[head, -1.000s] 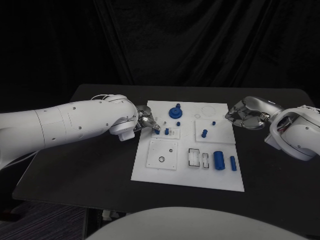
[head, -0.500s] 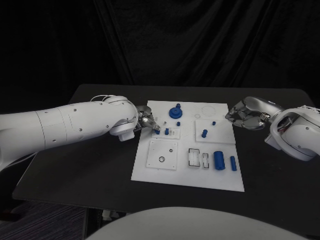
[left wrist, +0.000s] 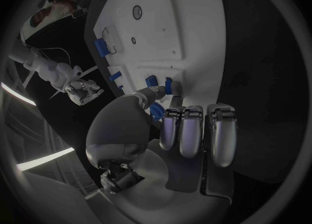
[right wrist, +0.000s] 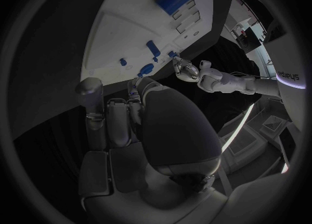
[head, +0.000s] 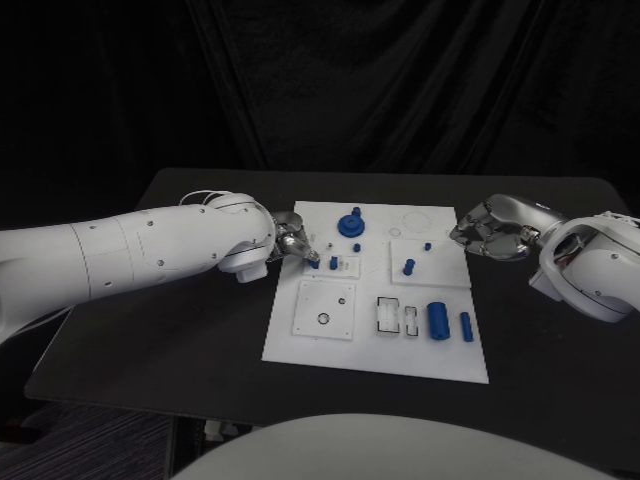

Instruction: Assemble the parts on the task board

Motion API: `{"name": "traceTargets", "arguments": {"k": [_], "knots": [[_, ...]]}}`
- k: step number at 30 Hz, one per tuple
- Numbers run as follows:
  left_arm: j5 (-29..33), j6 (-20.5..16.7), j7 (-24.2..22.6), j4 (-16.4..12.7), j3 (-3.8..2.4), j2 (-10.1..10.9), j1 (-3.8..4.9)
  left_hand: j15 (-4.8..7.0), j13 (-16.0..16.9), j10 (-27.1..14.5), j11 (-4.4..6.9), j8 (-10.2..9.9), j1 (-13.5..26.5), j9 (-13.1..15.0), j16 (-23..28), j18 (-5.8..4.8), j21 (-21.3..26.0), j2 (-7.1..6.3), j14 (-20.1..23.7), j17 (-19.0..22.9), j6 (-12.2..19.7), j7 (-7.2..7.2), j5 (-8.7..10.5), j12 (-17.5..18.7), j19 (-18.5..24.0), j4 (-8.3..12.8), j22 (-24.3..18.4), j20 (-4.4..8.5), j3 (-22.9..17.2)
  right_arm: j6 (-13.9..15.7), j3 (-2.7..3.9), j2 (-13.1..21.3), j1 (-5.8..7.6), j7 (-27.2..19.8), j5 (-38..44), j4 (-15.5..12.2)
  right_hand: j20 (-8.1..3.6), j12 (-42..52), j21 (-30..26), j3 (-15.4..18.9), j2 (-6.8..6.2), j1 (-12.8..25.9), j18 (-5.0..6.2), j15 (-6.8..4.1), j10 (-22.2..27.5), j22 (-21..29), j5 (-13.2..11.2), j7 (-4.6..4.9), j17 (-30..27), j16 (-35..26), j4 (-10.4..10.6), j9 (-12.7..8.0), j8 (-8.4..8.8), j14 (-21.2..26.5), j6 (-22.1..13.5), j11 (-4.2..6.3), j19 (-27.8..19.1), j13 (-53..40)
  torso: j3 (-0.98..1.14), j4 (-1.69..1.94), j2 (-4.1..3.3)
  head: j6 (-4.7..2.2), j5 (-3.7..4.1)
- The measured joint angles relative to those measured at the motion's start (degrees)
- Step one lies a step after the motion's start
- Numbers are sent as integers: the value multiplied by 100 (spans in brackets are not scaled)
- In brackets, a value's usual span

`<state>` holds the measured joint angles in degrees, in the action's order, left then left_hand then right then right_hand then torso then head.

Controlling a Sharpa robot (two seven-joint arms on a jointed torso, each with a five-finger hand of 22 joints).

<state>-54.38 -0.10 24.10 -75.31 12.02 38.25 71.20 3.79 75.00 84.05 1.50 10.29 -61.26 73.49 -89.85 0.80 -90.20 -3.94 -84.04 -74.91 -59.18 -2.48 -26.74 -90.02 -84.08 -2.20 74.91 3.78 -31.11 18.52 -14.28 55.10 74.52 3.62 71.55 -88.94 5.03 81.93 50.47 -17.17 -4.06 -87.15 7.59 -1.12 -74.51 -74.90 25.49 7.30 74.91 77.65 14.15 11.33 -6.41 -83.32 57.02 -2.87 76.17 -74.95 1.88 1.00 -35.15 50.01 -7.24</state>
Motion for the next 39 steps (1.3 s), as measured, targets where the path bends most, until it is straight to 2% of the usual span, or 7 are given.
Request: {"name": "traceTargets", "arguments": {"k": [19, 22, 24, 26, 31, 34, 39], "knots": [[-49, 20, -2, -34, -3, 14, -4, 0, 0, 0, 0, 22, 48, 11, 0, 1, 0, 47, 0, 0, 25, 1, 40, 0, 0, -9, 0, 0, -9, -57, 0, 7, -3, 30, -34, -4, 0, 0, 0, 0, 0, 0, 0, 0, 0, -5, 0, 0, 0, 0, 0, -1, 0, 0, 0, 0, 0, 1, -2, 5, -3, 0, -8], [-54, 20, -1, -38, -6, 17, -4, 0, 0, 0, 0, 37, 179, 25, 0, 1, 0, 144, 0, 0, 32, 10, 572, 0, 0, -37, 0, 0, 6, -68, 0, 7, -4, 37, -35, -4, 0, 0, 0, 0, 0, 0, 0, 0, 0, -4, 0, 0, 0, 0, 0, -1, 0, 0, 0, 0, 0, 2, -2, 4, -3, 0, -10], [-56, 20, -2, -41, -5, 18, -6, 0, 0, 0, 0, 51, 352, 31, 0, 0, 0, 182, 0, 0, -2, 68, 1119, 0, 0, -254, 0, 0, 223, -74, 0, 7, -4, 42, -36, -4, 0, 0, -33, 0, 0, 0, 0, 21, 0, -4, 0, 0, 0, 0, 0, -1, 0, 21, 0, 0, 0, 2, -1, 4, -4, 0, -10], [-57, 24, -2, -44, 3, 18, -13, 0, 0, 0, 0, 33, 522, -32, 0, 0, 0, 187, 0, 0, -15, 37, 1460, 0, 0, -456, 0, 0, 493, -79, 0, 8, -4, 46, -37, -4, 0, 0, -34, 0, 0, 0, 0, 21, 0, -4, 0, 0, 0, 0, 0, -2, 0, 21, 0, 0, 0, 2, 0, 4, -4, 0, -10], [-58, 29, -6, -37, 6, 18, -34, -7, 0, -3, -39, -78, 836, -189, 0, 0, 0, 157, 7, 0, 2, -20, 1737, 0, 0, -895, 0, 0, 1024, -103, 0, 9, -4, 58, -38, -4, 0, 0, -34, 0, 0, 0, 0, 21, 0, -4, 0, 0, 0, 0, 0, -2, 0, 21, 0, 0, 0, 2, 1, 3, -4, 0, -10], [-58, 31, -8, -17, 1, 18, -34, -43, 0, -3, -39, -143, 975, -276, 0, 0, 0, 189, 0, 0, 11, -29, 1863, 0, 21, -1129, 0, -21, 1327, -117, 0, 8, -4, 66, -39, -4, 0, 0, -34, 0, 0, 0, 0, 21, 0, -4, 0, 0, 0, 1, 0, -2, 0, 21, 0, 0, 0, 3, 1, 3, -4, 0, -10], [-58, 42, -9, 34, -2, 18, -34, -44, 0, -23, -60, -158, 980, -338, 0, 0, 0, 195, -1, 0, 11, -29, 1897, 0, -1, -1253, 0, -41, 1493, -140, 0, 7, -4, 79, -39, -4, 0, 0, -34, 0, 0, 0, 0, 21, 0, -3, 0, 0, 0, 1, 0, -2, 0, 21, 0, 0, 0, 3, 1, 1, -2, 0, -13]]}}
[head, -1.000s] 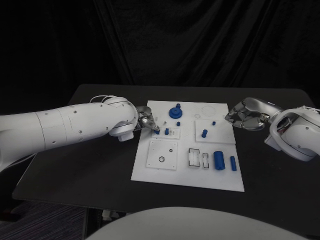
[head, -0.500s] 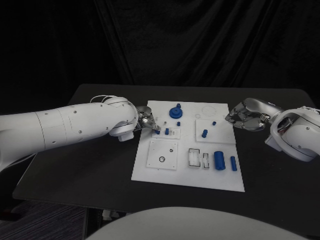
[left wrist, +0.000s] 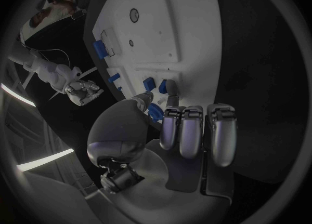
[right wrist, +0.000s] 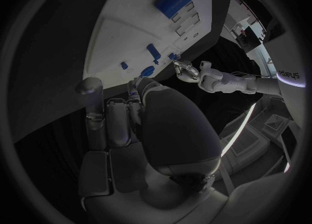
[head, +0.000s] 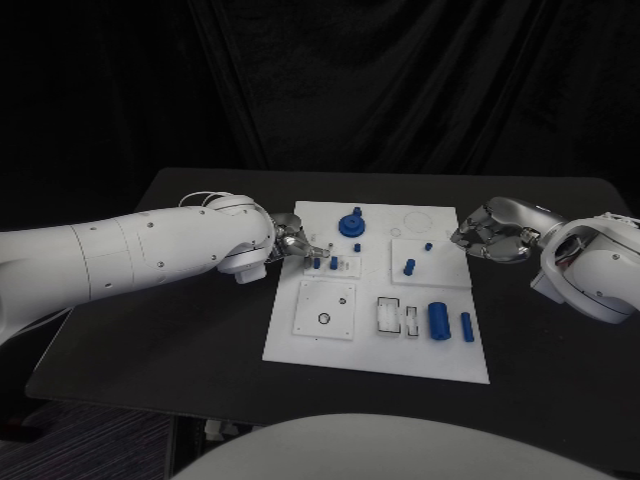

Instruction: Assemble the parts on the task board

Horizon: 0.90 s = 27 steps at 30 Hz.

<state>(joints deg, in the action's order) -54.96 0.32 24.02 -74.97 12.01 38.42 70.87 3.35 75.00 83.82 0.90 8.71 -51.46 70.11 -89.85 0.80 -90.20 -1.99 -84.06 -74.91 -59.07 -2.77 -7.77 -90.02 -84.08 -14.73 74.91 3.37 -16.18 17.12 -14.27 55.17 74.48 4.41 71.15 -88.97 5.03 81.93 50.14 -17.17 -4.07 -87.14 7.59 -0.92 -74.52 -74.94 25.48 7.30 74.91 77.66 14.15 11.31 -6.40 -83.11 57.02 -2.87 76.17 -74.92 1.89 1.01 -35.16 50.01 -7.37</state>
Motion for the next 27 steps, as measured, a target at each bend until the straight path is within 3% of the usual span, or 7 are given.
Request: {"name": "traceTargets", "arguments": {"k": [8, 15, 22, 23, 24, 26, 27], "knots": [[2, 16, 13, 24, -6, 5, 0, 0, 0, 16, -16, 0, 11, -13, 0, 0, 0, 12, 0, 0, 20, -20, 23, 0, 0, -53, 0, 0, 53, -30, 0, 2, 0, 15, -1, 1, 0, 0, 0, 0, 0, 0, 0, 0, 0, 0, 0, 0, 0, 0, 0, 0, 0, 0, 0, 0, 0, 1, 0, -2, 3, 0, 3], [0, -212, -258, 9, 13, 92, -25, 1, 0, 16, -15, 189, 361, 207, 0, 0, 0, 226, 0, 0, 24, -60, 66, 0, 20, -201, 0, -20, 586, -41, 0, 5, -4, 17, -2, 2, 16, 0, 0, 0, 0, 0, 0, 0, 0, 1, 0, 0, 0, 0, 0, 2, 0, 0, 0, 0, -16, 1, 0, -2, 3, 0, -6], [-94, -969, -1267, 27, 16, 178, -40, -102, 0, 12, -95, 643, -513, 485, 0, 0, -12, 186, 0, 0, 497, -102, -380, 0, 3, -173, 0, -152, 1029, -20, 1, 91, -5, 5, -3, -32, 21, 0, 0, 0, 0, 0, 0, 0, 0, 1, 0, 0, 0, 0, 0, 7, 0, 0, 0, 0, -21, 1, -3, -2, 2, 0, 2], [-130, -1117, -1507, 49, 14, 187, -40, -114, 0, 10, -136, 660, -738, 485, 105, 1, -67, 186, 12, 0, 640, -126, -477, 142, 330, -128, 0, -211, 1060, -12, 1, 107, -5, 1, -3, -36, 20, 0, 0, 0, 0, 0, 0, 0, 0, 1, 0, 0, 0, 0, 0, 7, 0, 0, 0, 0, -20, 1, -3, -2, 2, 0, 6], [-160, -1225, -1697, 70, 13, 195, -39, -224, 0, -74, -243, 673, -1089, 485, 315, 85, 4, 190, 106, 0, 884, -218, -557, 420, 1236, -51, 0, -308, 1065, -5, 1, 118, -5, -1, -3, -40, 20, 0, 0, 0, 0, 0, 0, 0, 0, 1, 0, 0, 0, 0, 0, 7, 0, 0, 0, 0, -21, 2, -3, -1, 2, 0, 14], [-215, -1416, -2068, 122, 13, 205, -36, -315, 0, -335, -338, 694, -1443, 485, 511, 185, 287, 220, 387, 0, 1139, -312, -601, 694, 2232, -22, 0, -454, 1115, 11, 1, 136, -5, -5, -3, -47, 21, 0, 0, 0, 0, 0, 0, 0, 0, 1, 0, 0, 0, 0, 0, 7, 0, 0, 0, 0, -20, 1, -3, 0, 2, 0, 33], [-248, -1516, -2301, 162, 13, 207, -27, -380, 0, -1081, -418, 682, -1685, 484, 809, 281, 619, 225, 979, 139, 1388, -367, -623, 1228, 3007, 30, -102, -527, 1116, 19, 1, 144, -5, -7, -3, -51, 21, 0, 0, 0, 0, 0, 1, 0, 0, 1, 0, 0, 0, 0, 0, 7, 0, 0, 0, 0, -21, 2, -3, 1, 2, 0, 42]]}}
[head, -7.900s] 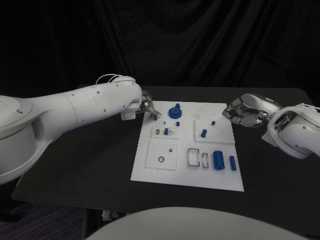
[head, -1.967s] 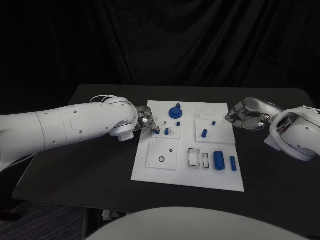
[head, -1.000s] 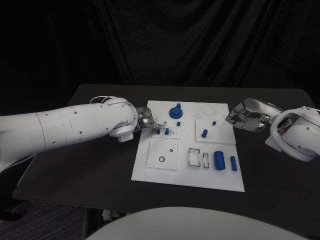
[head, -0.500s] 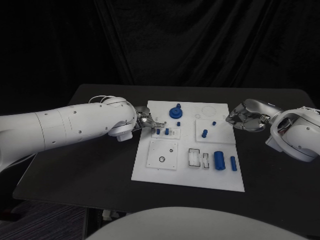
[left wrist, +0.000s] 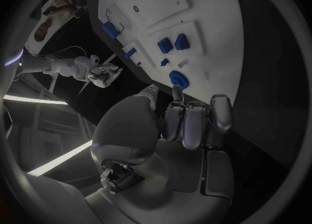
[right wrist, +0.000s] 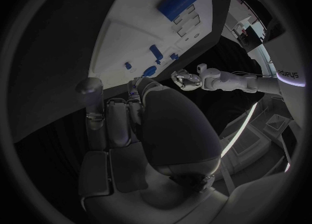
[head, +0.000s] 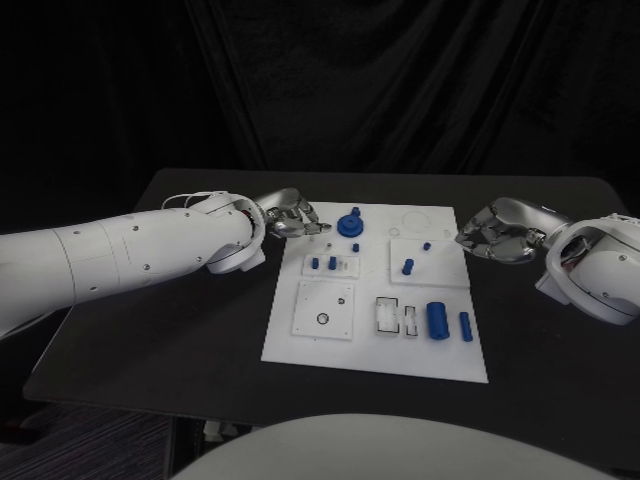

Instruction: Assemble the parts on the task board

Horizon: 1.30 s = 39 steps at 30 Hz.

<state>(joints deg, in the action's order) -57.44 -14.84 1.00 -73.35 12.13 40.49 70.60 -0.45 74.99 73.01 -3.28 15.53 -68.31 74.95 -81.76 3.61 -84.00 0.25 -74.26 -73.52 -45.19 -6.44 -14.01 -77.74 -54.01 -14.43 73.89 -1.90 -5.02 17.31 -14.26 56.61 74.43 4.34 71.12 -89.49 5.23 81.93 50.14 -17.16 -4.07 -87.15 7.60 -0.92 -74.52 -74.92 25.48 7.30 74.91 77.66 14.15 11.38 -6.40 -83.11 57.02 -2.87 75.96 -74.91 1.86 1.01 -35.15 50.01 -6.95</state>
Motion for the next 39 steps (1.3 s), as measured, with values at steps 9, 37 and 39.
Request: {"name": "traceTargets", "arguments": {"k": [9, 37, 39], "knots": [[-190, -172, -1263, 483, -2, -281, 89, -545, -921, -3737, -507, 101, -1299, -251, 1177, 127, 1571, 63, 3003, 1656, 808, -268, 121, 2929, 1888, 137, -828, -540, -2, 35, 0, -28, 0, -17, -1, 13, 0, 0, 0, 0, 0, 0, 0, 0, 0, 0, 0, 0, 0, 0, 0, 5, 0, 0, 0, 0, 0, 0, -5, 4, -4, 0, 34], [-2282, -142, -2359, 1452, -2, -1270, -99, -192, -3018, -4310, -350, -365, -2149, -2274, 79, -283, -597, -873, -119, 947, 752, 73, -279, 4405, -3006, 922, 105, -104, -1865, 76, 0, 60, -1, -69, -85, 13, 0, 0, 0, 0, 0, 0, 0, 0, 0, 1, 0, 0, 0, 0, 0, 8, 0, 0, 0, 0, 0, -3, -63, -14, -94, 0, 97], [-2343, -149, -2359, 1460, -2, -1295, -102, -171, -3166, -4251, -330, -513, -2107, -2476, 99, -283, -597, -915, -140, 1017, 668, 29, -258, 4500, -2995, 921, 105, -32, -1896, 74, 0, 56, -1, -69, -87, 13, 0, 0, 0, 0, 0, 0, 0, 0, 0, 1, 0, 0, 0, 0, 0, 8, 0, 0, 0, 0, 0, -2, -66, -17, -98, 0, 97]]}}
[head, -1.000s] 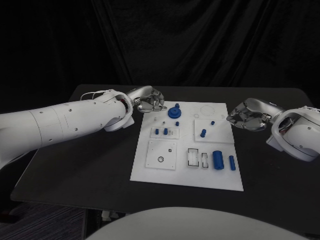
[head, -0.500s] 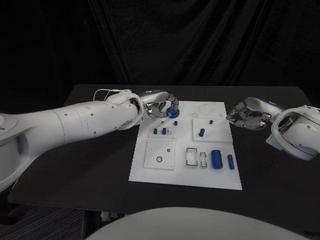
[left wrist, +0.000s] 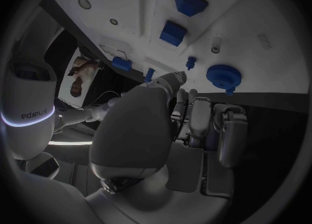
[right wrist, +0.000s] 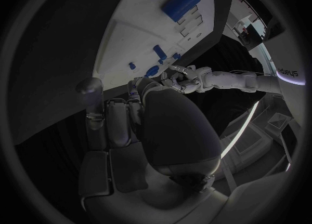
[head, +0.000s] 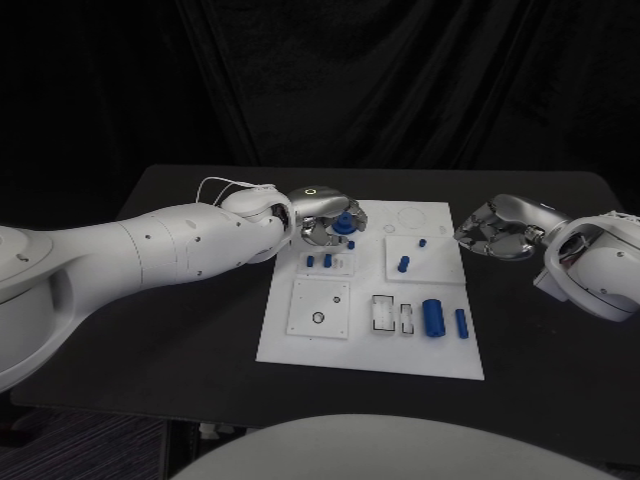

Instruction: Assemble the parts on the task board

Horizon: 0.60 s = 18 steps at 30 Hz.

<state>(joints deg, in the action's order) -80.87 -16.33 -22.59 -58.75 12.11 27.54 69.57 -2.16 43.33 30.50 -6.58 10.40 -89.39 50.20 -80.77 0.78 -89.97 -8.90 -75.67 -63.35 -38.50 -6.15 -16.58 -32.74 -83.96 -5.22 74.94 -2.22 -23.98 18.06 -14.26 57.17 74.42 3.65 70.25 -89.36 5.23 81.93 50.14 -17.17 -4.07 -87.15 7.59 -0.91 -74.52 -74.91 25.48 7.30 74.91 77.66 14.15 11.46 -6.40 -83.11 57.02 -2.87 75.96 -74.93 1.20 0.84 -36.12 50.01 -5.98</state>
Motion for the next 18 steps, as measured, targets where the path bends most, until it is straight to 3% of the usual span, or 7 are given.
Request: {"name": "traceTargets", "arguments": {"k": [3, 7, 18], "knots": [[-68, -6, 0, 12, -1, -32, -22, 45, -227, 157, 32, -228, 30, -371, 14, 1, 0, 3, -45, 53, -219, 10, 0, 131, -8, 8, 0, 53, -56, -3, 0, -5, 0, 0, -2, 0, 0, 0, 0, 0, 0, 0, 0, 0, 0, 0, 0, -13, 0, 0, 0, 0, 0, 0, 13, 0, 0, 0, -3, -2, -10, 0, 7], [-128, -6, 9, 72, -1, -88, -58, 71, -374, 303, 57, -369, 84, -627, 13, 1, 0, 13, -71, 58, -394, 18, 0, 175, -1, -7, 0, 60, -71, -5, 0, -5, 0, 0, -4, -1, 0, 0, 0, 0, 0, 0, 0, 0, 0, 0, 0, -21, 0, 0, 0, 4, 0, 0, 21, 0, 0, 0, -4, -5, -16, 0, 9], [-201, 3, 48, 313, -1, -250, -174, 72, -489, 412, 62, -436, 129, -831, 13, 1, 0, 12, -72, 94, -553, -19, -23, 197, -1, -8, -1, 60, -71, -4, 0, -13, 0, 0, -9, -4, 0, 0, 0, -16, 0, 0, 0, 0, 0, 0, 0, 0, 0, 0, -16, 4, 0, 0, 41, 0, 0, 1, -3, -8, -16, 0, 12]]}}
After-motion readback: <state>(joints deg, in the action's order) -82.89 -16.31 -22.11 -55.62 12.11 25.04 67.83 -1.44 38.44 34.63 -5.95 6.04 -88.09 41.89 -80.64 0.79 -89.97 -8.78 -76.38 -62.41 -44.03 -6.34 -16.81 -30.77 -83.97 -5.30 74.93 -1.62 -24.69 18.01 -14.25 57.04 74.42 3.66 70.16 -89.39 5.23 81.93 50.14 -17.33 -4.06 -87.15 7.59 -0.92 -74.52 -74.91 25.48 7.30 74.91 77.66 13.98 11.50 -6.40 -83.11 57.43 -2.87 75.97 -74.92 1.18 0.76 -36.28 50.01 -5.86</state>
